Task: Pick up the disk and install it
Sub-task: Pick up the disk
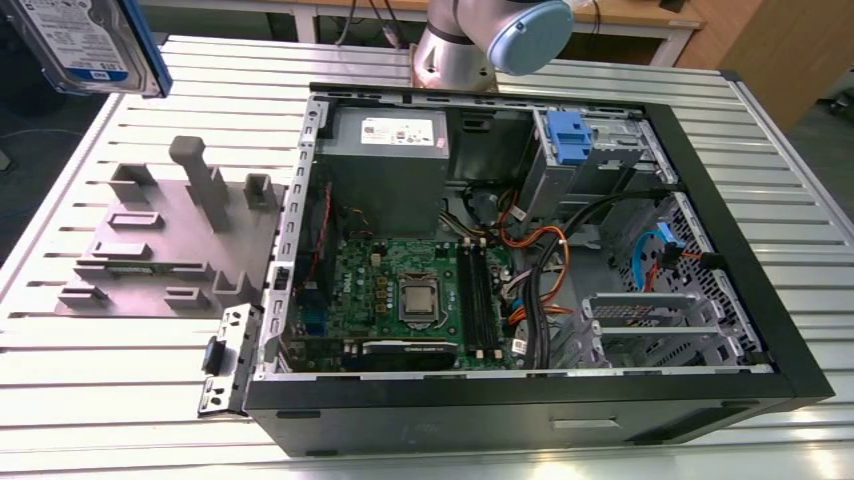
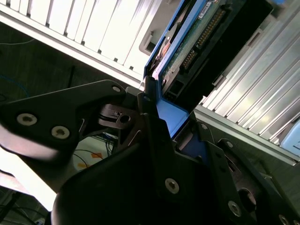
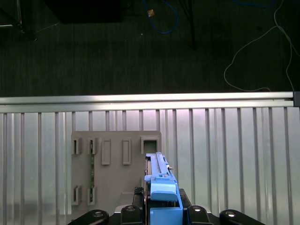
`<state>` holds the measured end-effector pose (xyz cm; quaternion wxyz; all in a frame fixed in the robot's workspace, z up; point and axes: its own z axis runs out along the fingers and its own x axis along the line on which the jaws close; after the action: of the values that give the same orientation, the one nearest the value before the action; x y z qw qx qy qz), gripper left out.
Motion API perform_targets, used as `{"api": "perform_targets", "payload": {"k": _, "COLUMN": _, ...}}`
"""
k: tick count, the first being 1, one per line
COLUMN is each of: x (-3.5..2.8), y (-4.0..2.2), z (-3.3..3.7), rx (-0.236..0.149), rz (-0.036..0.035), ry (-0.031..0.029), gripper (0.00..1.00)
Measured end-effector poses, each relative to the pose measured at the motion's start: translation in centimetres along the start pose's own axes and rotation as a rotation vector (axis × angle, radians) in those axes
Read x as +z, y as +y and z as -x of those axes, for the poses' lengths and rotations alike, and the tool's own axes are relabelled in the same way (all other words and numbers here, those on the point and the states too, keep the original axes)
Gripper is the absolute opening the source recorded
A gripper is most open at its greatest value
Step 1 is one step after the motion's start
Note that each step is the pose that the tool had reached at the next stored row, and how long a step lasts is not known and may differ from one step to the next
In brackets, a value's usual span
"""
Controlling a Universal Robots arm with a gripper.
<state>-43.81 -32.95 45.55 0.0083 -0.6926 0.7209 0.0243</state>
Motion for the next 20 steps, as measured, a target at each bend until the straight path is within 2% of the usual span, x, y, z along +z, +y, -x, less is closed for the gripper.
{"api": "perform_targets", "payload": {"k": 20, "x": -0.57, "y": 0.01, "z": 0.03, "rx": 0.000, "rz": 0.0000, "ry": 0.0000, "gripper": 0.37}}
